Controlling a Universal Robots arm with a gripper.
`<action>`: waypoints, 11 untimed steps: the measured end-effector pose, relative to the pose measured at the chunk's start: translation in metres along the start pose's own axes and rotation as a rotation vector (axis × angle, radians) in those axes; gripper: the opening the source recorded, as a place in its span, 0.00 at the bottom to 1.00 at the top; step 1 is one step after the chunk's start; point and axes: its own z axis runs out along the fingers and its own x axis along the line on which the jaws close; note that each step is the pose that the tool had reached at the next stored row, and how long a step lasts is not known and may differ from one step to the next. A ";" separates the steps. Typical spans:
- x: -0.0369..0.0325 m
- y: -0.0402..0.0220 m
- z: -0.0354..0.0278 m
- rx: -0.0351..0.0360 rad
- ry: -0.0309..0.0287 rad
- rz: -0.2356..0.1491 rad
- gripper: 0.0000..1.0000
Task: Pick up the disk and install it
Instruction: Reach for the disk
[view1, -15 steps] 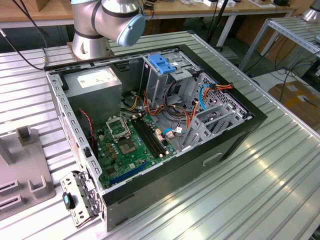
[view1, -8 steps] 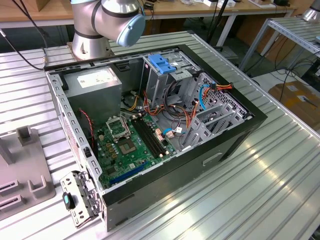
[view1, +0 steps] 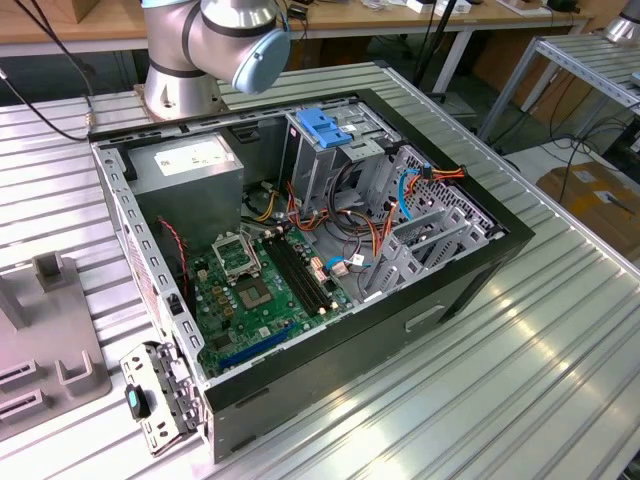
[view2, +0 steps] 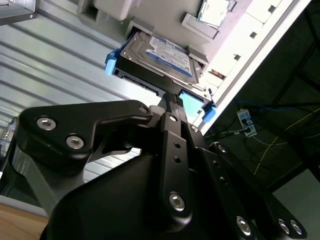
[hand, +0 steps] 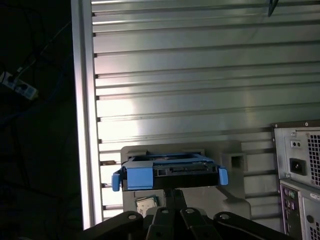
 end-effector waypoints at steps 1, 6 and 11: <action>0.0006 -0.0001 0.0017 0.0004 0.0002 0.000 0.11; 0.0007 -0.0004 0.0111 0.0014 0.0035 -0.004 0.11; 0.0004 -0.0007 0.0177 0.0024 0.0073 -0.011 0.11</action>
